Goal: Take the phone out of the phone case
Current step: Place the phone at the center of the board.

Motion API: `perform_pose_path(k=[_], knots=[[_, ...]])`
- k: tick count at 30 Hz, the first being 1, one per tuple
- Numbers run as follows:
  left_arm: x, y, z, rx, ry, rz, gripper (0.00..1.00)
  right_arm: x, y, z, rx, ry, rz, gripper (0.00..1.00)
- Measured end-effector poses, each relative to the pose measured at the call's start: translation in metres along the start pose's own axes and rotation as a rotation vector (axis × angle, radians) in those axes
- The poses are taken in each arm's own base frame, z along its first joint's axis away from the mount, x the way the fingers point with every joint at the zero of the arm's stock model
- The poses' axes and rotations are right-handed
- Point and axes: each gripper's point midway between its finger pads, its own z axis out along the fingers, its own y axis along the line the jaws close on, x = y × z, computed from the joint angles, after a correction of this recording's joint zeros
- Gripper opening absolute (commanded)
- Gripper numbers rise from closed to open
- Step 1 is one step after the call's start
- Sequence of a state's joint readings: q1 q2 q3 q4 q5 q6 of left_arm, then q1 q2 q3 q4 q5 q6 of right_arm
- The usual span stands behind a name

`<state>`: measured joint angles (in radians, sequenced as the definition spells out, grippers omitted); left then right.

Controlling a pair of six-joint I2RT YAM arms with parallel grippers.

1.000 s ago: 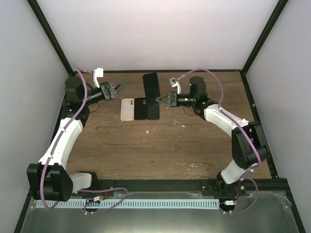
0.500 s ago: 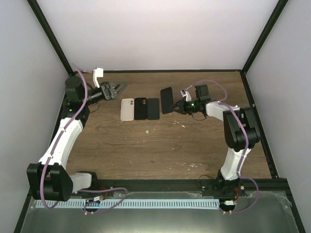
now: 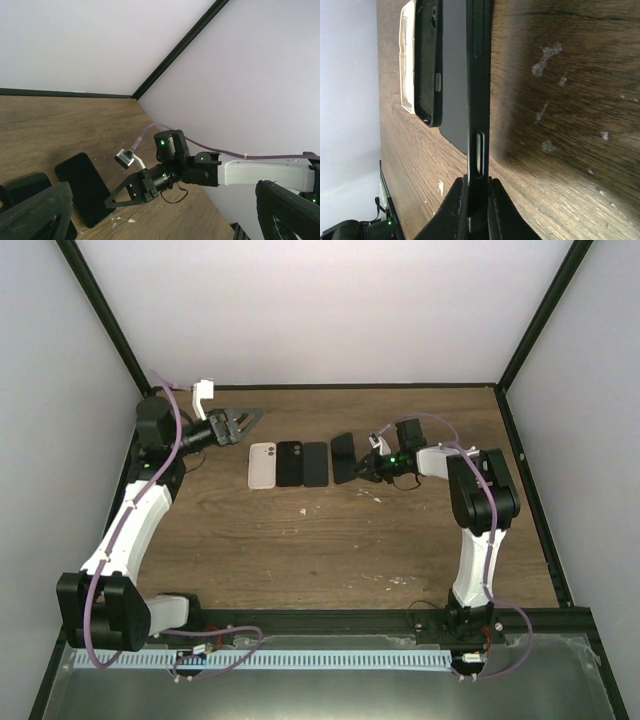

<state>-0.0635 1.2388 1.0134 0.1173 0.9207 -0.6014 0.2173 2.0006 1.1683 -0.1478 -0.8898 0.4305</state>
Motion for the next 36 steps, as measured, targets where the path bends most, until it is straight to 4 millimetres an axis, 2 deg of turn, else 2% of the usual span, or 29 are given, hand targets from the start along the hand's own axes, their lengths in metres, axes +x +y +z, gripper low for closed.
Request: perform_pose_path(k=[5, 12, 18, 23, 31, 34, 36], knots=[[0.0, 0.0, 0.0, 0.0, 0.0, -0.001, 1.0, 0.002, -0.008, 0.006, 0.004, 0.014, 0.027, 0.01], [0.0, 0.0, 0.0, -0.001, 0.0, -0.001, 1.0, 0.004, -0.011, 0.011, -0.018, 0.034, 0.05, 0.05], [0.0, 0.001, 0.0, -0.002, -0.001, -0.001, 1.0, 0.004, -0.008, 0.013, -0.035, 0.044, 0.053, 0.12], [0.0, 0.001, 0.0, -0.003, -0.002, -0.001, 1.0, 0.0, -0.001, 0.018, -0.047, 0.048, 0.029, 0.24], [0.0, 0.001, 0.0, -0.005, -0.002, -0.001, 1.0, 0.005, 0.001, 0.024, -0.037, 0.063, 0.0, 0.39], [0.0, 0.002, 0.0, -0.008, -0.004, -0.002, 1.0, 0.007, -0.002, 0.026, -0.014, 0.067, -0.016, 0.5], [-0.001, 0.003, 0.0, -0.013, -0.006, 0.001, 1.0, 0.01, -0.004, 0.029, 0.007, 0.072, -0.026, 0.61]])
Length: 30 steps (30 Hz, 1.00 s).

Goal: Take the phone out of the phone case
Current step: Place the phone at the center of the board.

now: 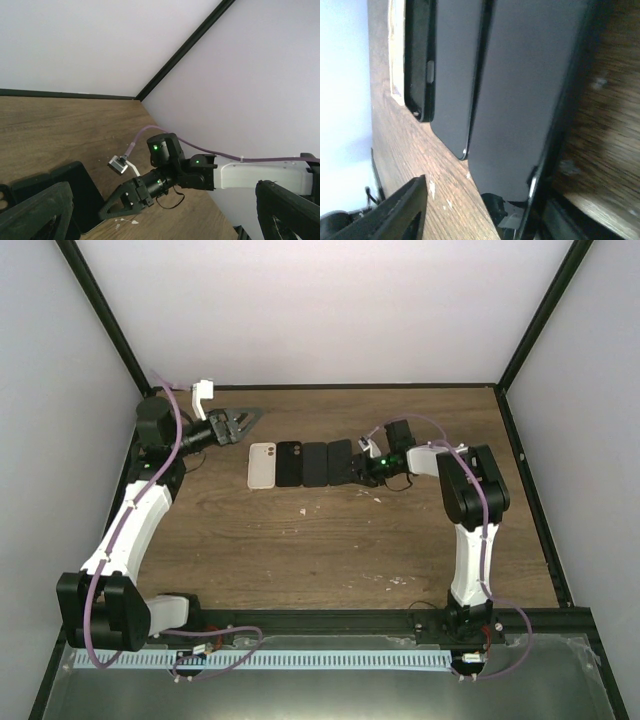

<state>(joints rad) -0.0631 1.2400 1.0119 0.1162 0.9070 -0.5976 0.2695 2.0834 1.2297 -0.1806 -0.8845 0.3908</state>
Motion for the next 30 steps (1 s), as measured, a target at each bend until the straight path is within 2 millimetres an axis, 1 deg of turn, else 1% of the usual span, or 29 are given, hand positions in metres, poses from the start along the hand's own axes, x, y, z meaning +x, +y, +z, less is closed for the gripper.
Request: perform_pose_path(k=[2, 5, 6, 10, 15, 16, 23, 27, 30], knots=[[0.0, 0.001, 0.0, -0.006, -0.002, 0.001, 1.0, 0.001, 0.003, 0.0, 0.003, 0.002, -0.02, 0.72], [0.001, 0.004, 0.0, -0.019, -0.001, 0.002, 1.0, 0.0, 0.008, -0.002, 0.027, -0.006, -0.051, 0.83], [0.001, 0.006, 0.0, -0.025, 0.001, 0.004, 1.0, 0.0, 0.01, -0.002, 0.034, -0.008, -0.066, 0.86], [0.003, 0.012, -0.002, -0.052, 0.003, 0.01, 1.0, -0.001, 0.012, -0.003, 0.061, -0.007, -0.093, 0.88], [0.001, 0.024, -0.007, -0.101, -0.005, 0.013, 1.0, -0.001, 0.012, -0.005, 0.085, 0.004, -0.114, 0.96], [0.001, 0.026, -0.008, -0.113, -0.006, 0.014, 1.0, -0.001, 0.012, -0.006, 0.088, 0.006, -0.119, 0.99], [-0.013, 0.042, -0.02, -0.201, -0.024, 0.049, 1.0, 0.002, 0.012, -0.01, 0.114, 0.015, -0.136, 1.0], [-0.016, 0.058, -0.03, -0.272, -0.014, 0.068, 1.0, 0.004, 0.012, -0.014, 0.136, 0.02, -0.15, 1.0], [-0.014, 0.073, -0.041, -0.332, -0.004, 0.076, 1.0, 0.0, 0.021, -0.024, 0.146, 0.0, -0.189, 1.0]])
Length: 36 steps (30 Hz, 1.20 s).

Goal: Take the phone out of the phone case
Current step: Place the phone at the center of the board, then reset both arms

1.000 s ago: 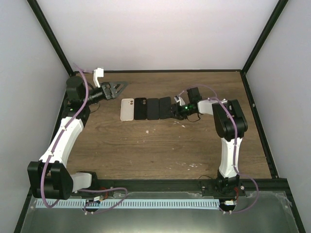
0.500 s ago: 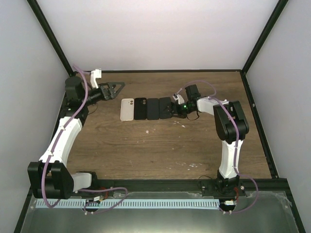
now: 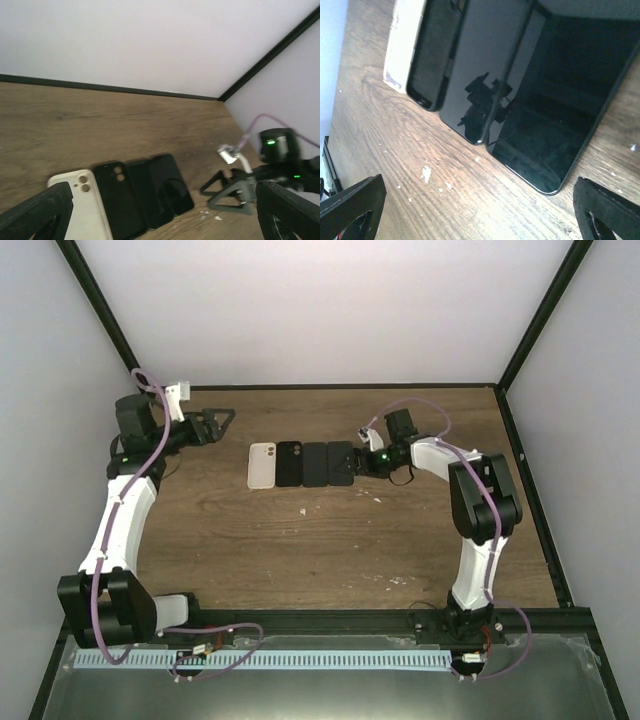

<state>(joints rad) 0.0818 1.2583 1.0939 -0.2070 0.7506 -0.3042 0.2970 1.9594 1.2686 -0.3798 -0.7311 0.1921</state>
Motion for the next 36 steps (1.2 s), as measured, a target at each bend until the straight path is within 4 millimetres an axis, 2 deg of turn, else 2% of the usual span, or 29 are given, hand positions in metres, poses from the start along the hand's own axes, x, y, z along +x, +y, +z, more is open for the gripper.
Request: perform_pose_path(k=[4, 7, 9, 11, 14, 17, 20, 22, 26, 29, 32, 36], knots=[[0.001, 0.026, -0.011, -0.088, 0.001, 0.015, 1.0, -0.019, 0.018, -0.029, 0.006, -0.084, -0.084, 1.0], [-0.002, 0.05, -0.021, -0.179, -0.016, 0.033, 1.0, -0.034, 0.031, -0.059, 0.013, -0.173, -0.154, 1.0], [-0.002, 0.064, -0.025, -0.239, -0.028, 0.054, 1.0, -0.041, 0.034, -0.082, 0.03, -0.242, -0.196, 1.0], [0.007, 0.08, -0.028, -0.301, -0.034, 0.078, 1.0, -0.043, 0.03, -0.1, 0.055, -0.3, -0.223, 1.0], [0.033, 0.1, -0.029, -0.365, -0.034, 0.108, 1.0, -0.037, 0.017, -0.126, 0.113, -0.384, -0.244, 1.0], [0.065, 0.122, -0.029, -0.415, -0.037, 0.128, 1.0, -0.027, -0.008, -0.147, 0.198, -0.469, -0.254, 1.0], [0.095, 0.141, -0.027, -0.453, -0.044, 0.136, 1.0, -0.018, -0.036, -0.159, 0.276, -0.527, -0.251, 1.0], [0.105, 0.15, -0.023, -0.465, -0.05, 0.143, 1.0, -0.015, -0.052, -0.165, 0.311, -0.558, -0.245, 1.0], [0.116, 0.162, -0.013, -0.488, -0.079, 0.181, 1.0, -0.008, -0.082, -0.18, 0.387, -0.625, -0.237, 1.0], [0.12, 0.168, -0.009, -0.506, -0.106, 0.221, 1.0, 0.003, -0.095, -0.186, 0.443, -0.67, -0.251, 1.0], [0.121, 0.172, -0.009, -0.52, -0.145, 0.248, 1.0, 0.014, -0.097, -0.19, 0.485, -0.714, -0.288, 1.0], [0.12, 0.17, -0.009, -0.508, -0.206, 0.283, 1.0, 0.017, -0.093, -0.196, 0.513, -0.788, -0.348, 1.0]])
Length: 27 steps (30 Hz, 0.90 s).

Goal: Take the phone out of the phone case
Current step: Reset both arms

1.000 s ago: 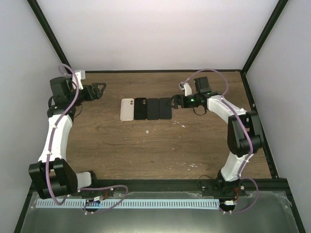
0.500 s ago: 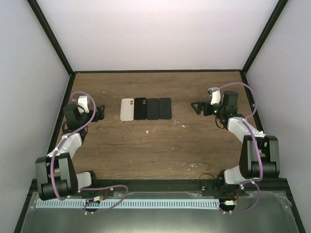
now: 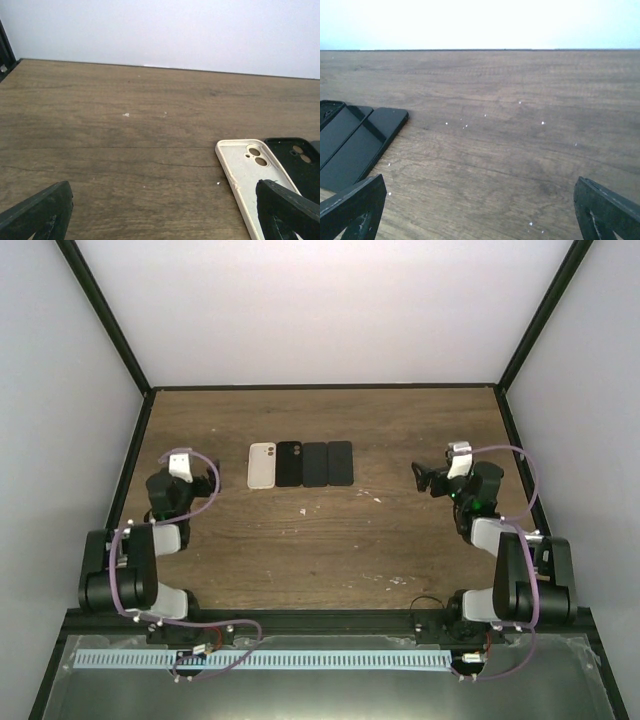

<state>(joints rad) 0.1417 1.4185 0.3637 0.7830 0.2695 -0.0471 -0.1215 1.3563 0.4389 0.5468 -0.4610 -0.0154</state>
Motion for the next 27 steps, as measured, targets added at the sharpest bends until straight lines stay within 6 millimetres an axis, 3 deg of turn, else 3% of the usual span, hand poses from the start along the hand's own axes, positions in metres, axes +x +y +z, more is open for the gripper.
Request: perform_pose_path(k=[10, 18, 27], knots=[[0.016, -0.008, -0.006, 0.005, -0.092, 0.034, 1.0, -0.016, 0.001, -0.015, 0.039, -0.202, -0.088, 1.0], [0.002, -0.015, 0.001, 0.011, -0.127, 0.07, 1.0, 0.017, 0.007, -0.018, 0.019, -0.207, -0.101, 1.0], [0.001, -0.018, 0.003, 0.019, -0.124, 0.091, 1.0, 0.005, 0.008, -0.017, 0.018, -0.249, -0.131, 1.0]])
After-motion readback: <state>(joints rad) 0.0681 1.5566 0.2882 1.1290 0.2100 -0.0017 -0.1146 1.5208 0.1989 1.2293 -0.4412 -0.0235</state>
